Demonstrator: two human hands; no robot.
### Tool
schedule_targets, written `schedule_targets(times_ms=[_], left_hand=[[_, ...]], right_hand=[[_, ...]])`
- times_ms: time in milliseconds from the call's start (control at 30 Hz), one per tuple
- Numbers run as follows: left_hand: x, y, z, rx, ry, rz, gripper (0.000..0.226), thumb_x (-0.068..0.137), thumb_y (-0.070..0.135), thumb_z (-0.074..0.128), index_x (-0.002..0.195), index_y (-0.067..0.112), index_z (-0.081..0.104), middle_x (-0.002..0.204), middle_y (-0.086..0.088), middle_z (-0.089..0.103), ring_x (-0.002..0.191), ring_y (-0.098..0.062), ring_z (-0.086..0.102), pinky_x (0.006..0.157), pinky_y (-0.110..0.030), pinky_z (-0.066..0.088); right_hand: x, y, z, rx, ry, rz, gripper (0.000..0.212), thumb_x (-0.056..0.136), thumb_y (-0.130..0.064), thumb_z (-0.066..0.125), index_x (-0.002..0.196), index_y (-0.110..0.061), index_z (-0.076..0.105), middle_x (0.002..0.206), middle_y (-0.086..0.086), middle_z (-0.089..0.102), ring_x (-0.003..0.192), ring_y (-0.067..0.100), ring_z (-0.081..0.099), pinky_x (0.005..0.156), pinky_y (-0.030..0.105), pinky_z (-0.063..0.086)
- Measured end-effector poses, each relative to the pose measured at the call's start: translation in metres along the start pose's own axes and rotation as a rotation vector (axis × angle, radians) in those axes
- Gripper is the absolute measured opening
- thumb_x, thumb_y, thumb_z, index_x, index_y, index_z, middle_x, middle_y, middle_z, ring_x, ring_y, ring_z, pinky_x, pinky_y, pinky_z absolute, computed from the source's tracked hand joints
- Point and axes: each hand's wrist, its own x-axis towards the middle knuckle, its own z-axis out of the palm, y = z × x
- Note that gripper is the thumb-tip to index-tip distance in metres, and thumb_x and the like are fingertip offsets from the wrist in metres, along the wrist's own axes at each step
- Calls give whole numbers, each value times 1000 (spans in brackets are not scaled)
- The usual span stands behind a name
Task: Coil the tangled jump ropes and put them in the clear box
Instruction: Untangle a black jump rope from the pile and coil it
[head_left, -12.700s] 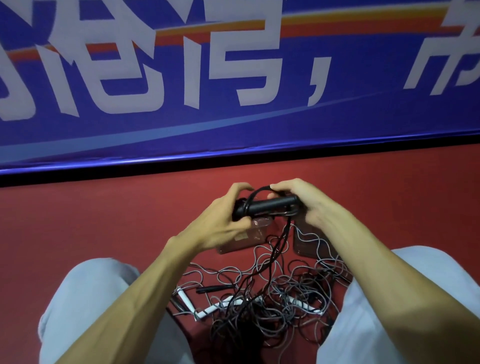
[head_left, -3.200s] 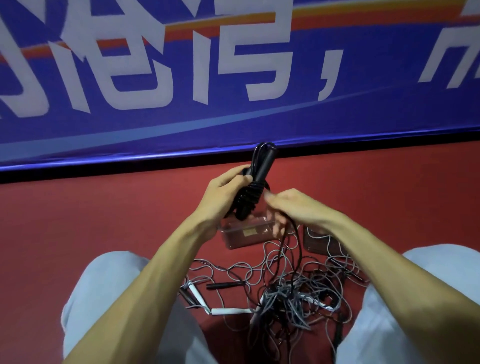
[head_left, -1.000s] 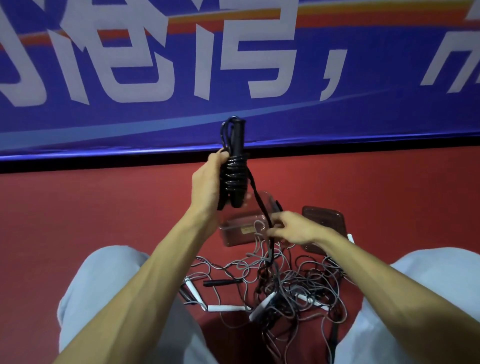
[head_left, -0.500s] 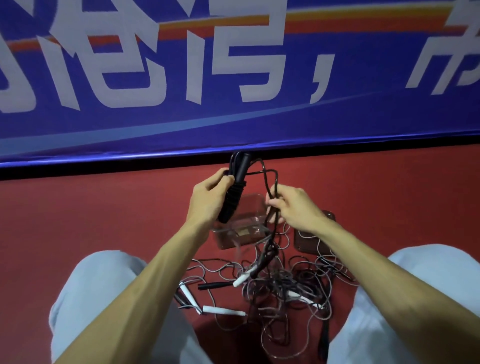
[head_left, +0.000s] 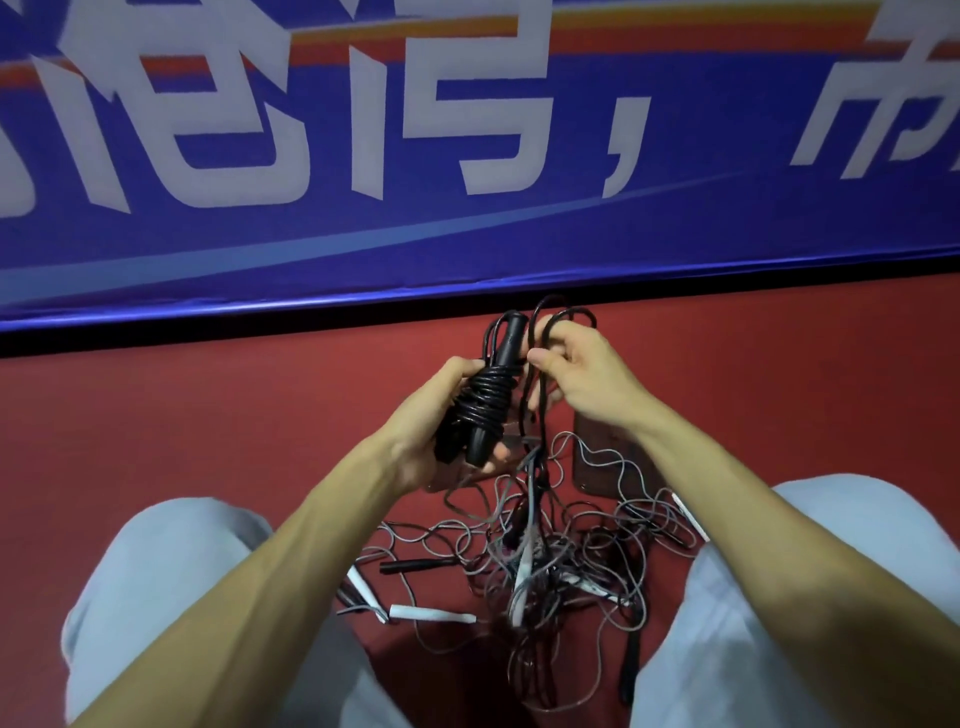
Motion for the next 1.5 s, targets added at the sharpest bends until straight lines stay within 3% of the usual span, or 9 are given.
schedule_targets(times_ms=[133, 300, 700, 967, 1067, 1133, 1200, 1367, 1500], left_hand=[[7, -1, -1, -12, -8, 11, 31, 94, 39, 44, 85, 12, 56, 62, -6, 57, 45, -23, 52, 46, -25, 43], [15, 1, -18, 7, 55, 4, 30, 90, 40, 49, 99, 12, 55, 68, -7, 52, 44, -24, 52, 44, -26, 45], [3, 22, -52, -116, 283, 156, 27, 93, 39, 43, 81, 16, 53, 69, -10, 50, 41, -21, 51, 45, -23, 46], [11, 13, -47, 239, 467, 304, 29, 92, 31, 53, 71, 14, 64, 63, -13, 62, 43, -25, 55, 45, -29, 46], [11, 13, -47, 206, 468, 284, 28, 92, 32, 53, 76, 11, 63, 64, -13, 62, 44, -27, 57, 46, -30, 48], [11, 14, -48, 195, 473, 287, 28, 92, 33, 53, 78, 10, 63, 64, -14, 62, 43, -27, 57, 45, -30, 48], [10, 14, -45, 204, 463, 302, 28, 92, 32, 52, 77, 11, 63, 63, -14, 64, 42, -26, 57, 45, -31, 48], [9, 11, -35, 178, 387, 257, 28, 93, 32, 53, 83, 7, 61, 62, -14, 62, 42, -26, 57, 44, -32, 49], [11, 14, -36, 16, 322, 189, 33, 92, 40, 50, 92, 8, 60, 60, -11, 60, 44, -27, 57, 49, -32, 49]], right_hand=[[1, 1, -2, 19, -18, 34, 21, 99, -6, 47, 90, -22, 58, 75, 24, 65, 60, 39, 66, 61, 56, 50], [0, 7, -14, -2, -159, 105, 11, 100, -6, 46, 98, -2, 57, 74, 11, 67, 52, 18, 64, 51, 33, 52], [-15, 38, -16, -598, -388, 255, 31, 76, -49, 76, 81, -20, 68, 48, -13, 47, 45, 0, 42, 58, 24, 38], [-11, 38, -19, -552, -440, 338, 5, 84, -30, 74, 82, -27, 78, 86, -9, 75, 92, 10, 67, 86, 33, 51], [-15, 26, -16, -336, -462, 299, 14, 90, -18, 66, 79, -18, 75, 86, 0, 73, 79, 10, 62, 75, 28, 47], [-14, 15, -19, 103, -359, 373, 22, 96, -14, 55, 79, -7, 66, 88, 10, 71, 80, 15, 67, 71, 26, 54], [-11, 9, -20, 599, -181, 496, 31, 100, -15, 45, 72, -6, 53, 89, 18, 68, 93, 34, 69, 77, 44, 59], [-7, 13, -12, 876, 102, 681, 40, 97, -14, 43, 57, -12, 41, 111, 33, 63, 96, 50, 65, 74, 60, 56], [-3, 13, -10, 997, 255, 695, 42, 96, -14, 44, 54, -14, 42, 89, 26, 66, 96, 49, 65, 72, 58, 54]])
